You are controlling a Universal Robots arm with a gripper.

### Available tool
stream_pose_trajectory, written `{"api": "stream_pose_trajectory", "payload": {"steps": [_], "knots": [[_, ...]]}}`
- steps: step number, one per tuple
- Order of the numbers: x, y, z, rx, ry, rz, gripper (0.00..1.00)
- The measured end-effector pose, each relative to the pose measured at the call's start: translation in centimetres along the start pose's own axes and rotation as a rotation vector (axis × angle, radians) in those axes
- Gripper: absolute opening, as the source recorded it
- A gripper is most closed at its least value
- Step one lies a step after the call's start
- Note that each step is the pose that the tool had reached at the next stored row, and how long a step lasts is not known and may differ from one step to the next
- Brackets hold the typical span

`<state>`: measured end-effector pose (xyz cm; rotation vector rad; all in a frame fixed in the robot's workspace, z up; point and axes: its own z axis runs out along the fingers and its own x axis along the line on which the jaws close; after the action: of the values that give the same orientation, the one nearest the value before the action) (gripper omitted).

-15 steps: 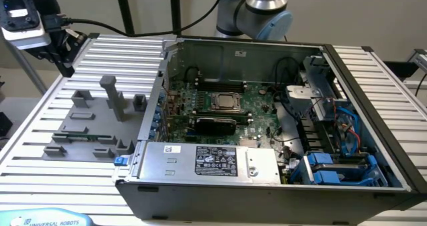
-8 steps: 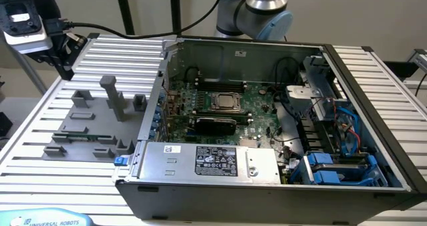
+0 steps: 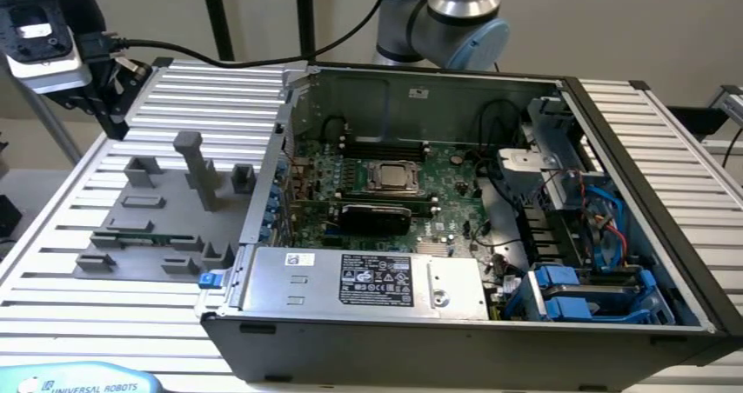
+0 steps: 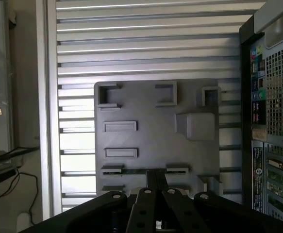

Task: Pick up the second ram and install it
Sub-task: 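Pick up the second ram and move it above second insertion slot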

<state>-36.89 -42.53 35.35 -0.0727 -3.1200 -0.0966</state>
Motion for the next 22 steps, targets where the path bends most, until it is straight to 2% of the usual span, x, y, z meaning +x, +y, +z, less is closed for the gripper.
{"api": "stream_pose_trajectory", "payload": {"steps": [9,22], "knots": [[0.0,0.0,0.03,0.0002,0.0004,-0.008,0.11],[-0.01,-0.01,0.24,0.0051,0.015,-0.243,0.11]]}}
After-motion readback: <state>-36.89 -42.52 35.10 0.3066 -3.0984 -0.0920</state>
